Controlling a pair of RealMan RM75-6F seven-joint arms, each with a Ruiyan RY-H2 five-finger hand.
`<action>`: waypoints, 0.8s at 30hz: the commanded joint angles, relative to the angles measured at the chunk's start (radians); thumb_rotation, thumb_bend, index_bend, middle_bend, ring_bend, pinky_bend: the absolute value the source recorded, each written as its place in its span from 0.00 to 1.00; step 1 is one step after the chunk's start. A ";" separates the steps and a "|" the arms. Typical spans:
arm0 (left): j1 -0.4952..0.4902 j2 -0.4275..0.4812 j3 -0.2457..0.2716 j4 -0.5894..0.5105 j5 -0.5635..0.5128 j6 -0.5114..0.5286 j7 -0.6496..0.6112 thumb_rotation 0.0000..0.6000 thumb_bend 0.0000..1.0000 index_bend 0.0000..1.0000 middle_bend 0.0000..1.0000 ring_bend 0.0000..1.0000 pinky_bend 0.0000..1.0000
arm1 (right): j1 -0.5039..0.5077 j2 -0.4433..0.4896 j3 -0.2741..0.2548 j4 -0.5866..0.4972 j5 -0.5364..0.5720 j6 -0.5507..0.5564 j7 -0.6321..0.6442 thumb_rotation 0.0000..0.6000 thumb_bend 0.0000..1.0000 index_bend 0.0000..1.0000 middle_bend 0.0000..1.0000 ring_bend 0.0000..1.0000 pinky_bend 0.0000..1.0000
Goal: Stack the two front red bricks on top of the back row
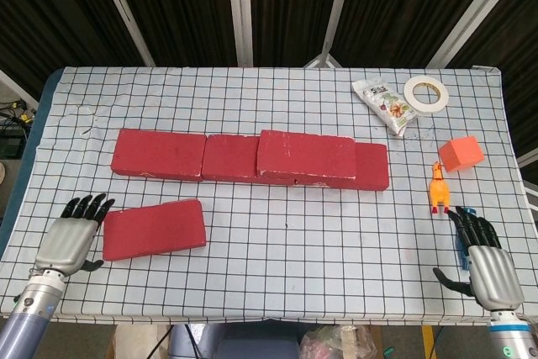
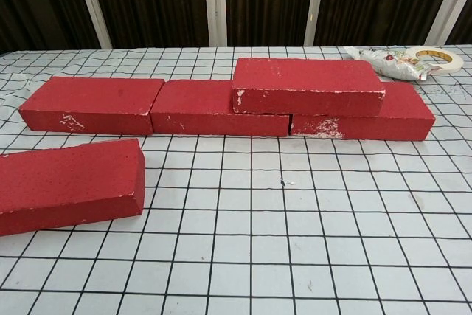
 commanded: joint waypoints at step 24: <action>-0.201 -0.286 0.026 0.107 -0.270 0.100 0.156 1.00 0.00 0.00 0.00 0.00 0.05 | -0.022 0.014 0.041 0.014 0.003 -0.038 0.029 1.00 0.24 0.05 0.00 0.00 0.00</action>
